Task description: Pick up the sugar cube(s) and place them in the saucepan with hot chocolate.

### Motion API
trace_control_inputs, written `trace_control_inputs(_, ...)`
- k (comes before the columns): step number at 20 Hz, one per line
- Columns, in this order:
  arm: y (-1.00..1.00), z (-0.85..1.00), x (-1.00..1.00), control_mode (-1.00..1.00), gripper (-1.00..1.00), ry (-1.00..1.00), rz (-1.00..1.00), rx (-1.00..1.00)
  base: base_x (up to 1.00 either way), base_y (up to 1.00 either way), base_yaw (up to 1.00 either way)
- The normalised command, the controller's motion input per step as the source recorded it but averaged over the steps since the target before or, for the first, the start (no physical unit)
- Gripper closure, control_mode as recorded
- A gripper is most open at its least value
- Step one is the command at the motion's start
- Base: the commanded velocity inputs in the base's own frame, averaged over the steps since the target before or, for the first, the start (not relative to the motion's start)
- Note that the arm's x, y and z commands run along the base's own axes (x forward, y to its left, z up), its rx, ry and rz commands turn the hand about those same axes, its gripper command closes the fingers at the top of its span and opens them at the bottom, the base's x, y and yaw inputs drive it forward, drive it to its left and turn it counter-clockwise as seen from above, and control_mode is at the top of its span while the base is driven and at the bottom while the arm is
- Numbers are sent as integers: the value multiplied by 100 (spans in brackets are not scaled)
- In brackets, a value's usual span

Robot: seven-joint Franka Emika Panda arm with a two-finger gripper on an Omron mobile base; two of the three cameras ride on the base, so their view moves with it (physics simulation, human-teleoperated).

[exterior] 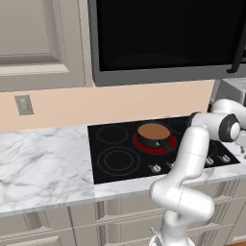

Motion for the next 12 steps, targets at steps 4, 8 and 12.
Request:
trace_control_inputs(4, 11, -15, 0, -100, -100, 9, 0, 0, 0, 0, 0)
trace_control_inputs(8, 12, -12, 0, -100, -100, 9, 0, 0, 0, 0, 0)
trace_control_inputs(12, 11, -8, 0, -100, -100, 7, 0, 0, 0, 0, 0)
